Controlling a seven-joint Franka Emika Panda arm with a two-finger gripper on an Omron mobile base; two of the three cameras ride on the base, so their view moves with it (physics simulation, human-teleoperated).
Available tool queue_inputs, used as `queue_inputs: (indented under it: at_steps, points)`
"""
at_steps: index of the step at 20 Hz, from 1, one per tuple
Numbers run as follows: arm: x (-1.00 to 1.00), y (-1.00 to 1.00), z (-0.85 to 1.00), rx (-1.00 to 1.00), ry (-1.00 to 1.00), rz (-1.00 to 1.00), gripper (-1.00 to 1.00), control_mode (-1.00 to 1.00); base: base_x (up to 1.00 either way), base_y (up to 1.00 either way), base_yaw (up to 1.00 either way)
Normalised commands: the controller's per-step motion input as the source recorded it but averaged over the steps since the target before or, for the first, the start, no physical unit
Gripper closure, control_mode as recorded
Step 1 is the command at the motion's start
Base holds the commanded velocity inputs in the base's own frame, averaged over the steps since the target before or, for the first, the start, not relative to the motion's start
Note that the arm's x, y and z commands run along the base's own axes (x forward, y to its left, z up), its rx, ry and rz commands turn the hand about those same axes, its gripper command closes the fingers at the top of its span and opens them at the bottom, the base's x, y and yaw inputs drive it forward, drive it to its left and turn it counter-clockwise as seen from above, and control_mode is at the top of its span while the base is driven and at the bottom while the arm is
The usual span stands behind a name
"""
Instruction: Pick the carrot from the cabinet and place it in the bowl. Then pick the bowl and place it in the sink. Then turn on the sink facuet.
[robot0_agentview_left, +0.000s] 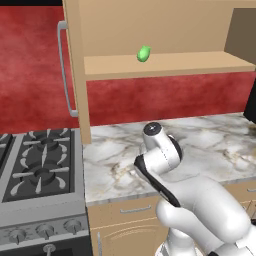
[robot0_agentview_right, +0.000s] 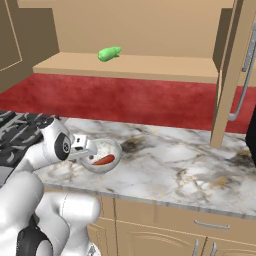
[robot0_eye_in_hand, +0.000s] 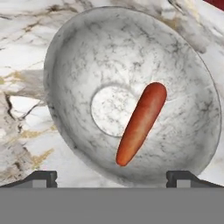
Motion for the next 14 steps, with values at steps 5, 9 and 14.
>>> queue_inputs:
  at_steps: [5, 9, 14]
  points:
    - [0.09, 0.03, -0.3, -0.11, 0.1, 0.12, -1.0, -1.0, 0.0, 0.0, 0.0]
    - [0.23, 0.0, -0.36, -0.12, 0.03, 0.1, -1.0, -1.0, 0.0, 0.0, 0.0]
    - [0.16, 0.0, -0.2, -0.06, 0.0, 0.06, -1.0, -1.0, 0.0, 0.0, 0.0]
